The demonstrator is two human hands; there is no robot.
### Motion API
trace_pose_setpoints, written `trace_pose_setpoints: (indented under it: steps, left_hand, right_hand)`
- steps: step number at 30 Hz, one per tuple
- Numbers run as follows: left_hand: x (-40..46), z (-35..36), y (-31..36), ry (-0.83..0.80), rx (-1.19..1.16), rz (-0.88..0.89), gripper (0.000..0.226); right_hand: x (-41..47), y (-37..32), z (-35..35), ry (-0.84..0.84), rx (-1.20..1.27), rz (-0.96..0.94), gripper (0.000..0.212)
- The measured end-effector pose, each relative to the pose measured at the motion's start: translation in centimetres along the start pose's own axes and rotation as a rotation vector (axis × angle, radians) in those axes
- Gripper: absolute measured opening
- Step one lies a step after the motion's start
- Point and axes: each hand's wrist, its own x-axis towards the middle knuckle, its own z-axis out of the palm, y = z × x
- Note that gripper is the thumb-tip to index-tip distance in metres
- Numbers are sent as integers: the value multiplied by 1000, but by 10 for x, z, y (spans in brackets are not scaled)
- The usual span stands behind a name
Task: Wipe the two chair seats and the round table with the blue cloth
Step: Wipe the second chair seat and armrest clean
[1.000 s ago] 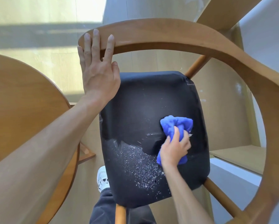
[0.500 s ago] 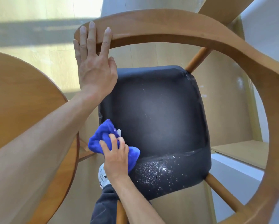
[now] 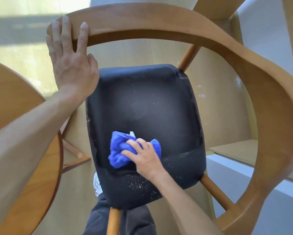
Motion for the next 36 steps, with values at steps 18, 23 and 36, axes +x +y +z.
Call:
trace_pose_setpoints:
  steps: [18, 23, 36]
  left_hand:
    - [0, -4, 2, -31, -33, -32, 68]
    - [2, -5, 1, -52, -50, -42, 69]
    - [0, -4, -4, -88, -7, 7, 71]
  right_hand:
    - [-86, 64, -48, 287, 161, 1419, 41]
    - [-64, -6, -18, 296, 164, 1426, 43]
    - [4, -165, 38, 79, 251, 965, 67]
